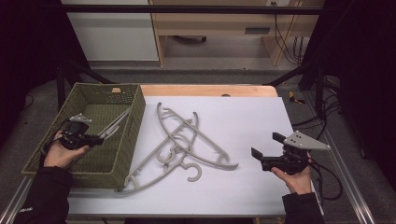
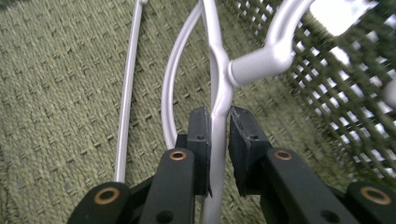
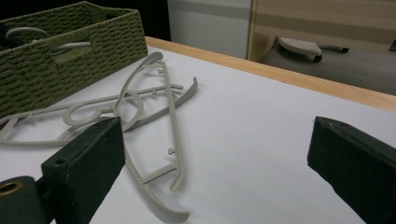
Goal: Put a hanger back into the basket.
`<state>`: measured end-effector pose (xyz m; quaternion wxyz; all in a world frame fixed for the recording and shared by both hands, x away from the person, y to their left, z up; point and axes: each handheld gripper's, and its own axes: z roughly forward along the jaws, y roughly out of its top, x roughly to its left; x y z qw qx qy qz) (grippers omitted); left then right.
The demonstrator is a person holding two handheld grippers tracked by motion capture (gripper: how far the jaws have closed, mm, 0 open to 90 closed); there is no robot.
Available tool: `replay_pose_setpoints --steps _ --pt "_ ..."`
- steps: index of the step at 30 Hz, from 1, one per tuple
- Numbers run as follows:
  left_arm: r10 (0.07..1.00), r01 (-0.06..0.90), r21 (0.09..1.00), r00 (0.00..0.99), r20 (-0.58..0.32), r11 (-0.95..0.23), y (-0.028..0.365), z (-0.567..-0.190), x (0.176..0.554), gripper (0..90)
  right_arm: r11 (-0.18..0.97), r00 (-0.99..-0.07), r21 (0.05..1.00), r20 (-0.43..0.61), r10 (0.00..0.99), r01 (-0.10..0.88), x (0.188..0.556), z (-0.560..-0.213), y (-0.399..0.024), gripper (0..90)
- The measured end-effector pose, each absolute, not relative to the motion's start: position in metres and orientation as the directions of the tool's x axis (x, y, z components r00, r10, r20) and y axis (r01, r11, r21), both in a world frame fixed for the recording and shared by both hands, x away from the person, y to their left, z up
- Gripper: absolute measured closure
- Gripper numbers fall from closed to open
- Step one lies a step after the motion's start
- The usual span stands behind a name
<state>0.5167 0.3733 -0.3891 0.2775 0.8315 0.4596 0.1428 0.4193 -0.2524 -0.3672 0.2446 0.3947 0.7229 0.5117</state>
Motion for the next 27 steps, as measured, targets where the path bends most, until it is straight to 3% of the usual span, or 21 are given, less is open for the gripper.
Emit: replay_pose_setpoints --steps 4,14,27 --pt "0.844 0.665 0.627 0.536 -0.021 -0.406 0.375 -0.381 0.512 70.0 0.165 -0.568 0.933 0.05 0.821 0.32 0.419 -0.367 -0.252 4.5" --pt "0.848 0.507 0.797 0.53 0.011 -0.327 0.371 -0.342 0.48 45.5 0.167 -0.57 0.934 0.045 0.821 0.315 0.419 -0.366 -0.25 4.7" --pt "0.785 0.317 0.912 0.62 0.008 -0.26 0.314 -0.338 0.429 21.1 0.216 -0.6 0.927 0.012 0.8 0.307 0.423 -0.362 -0.227 5.8"
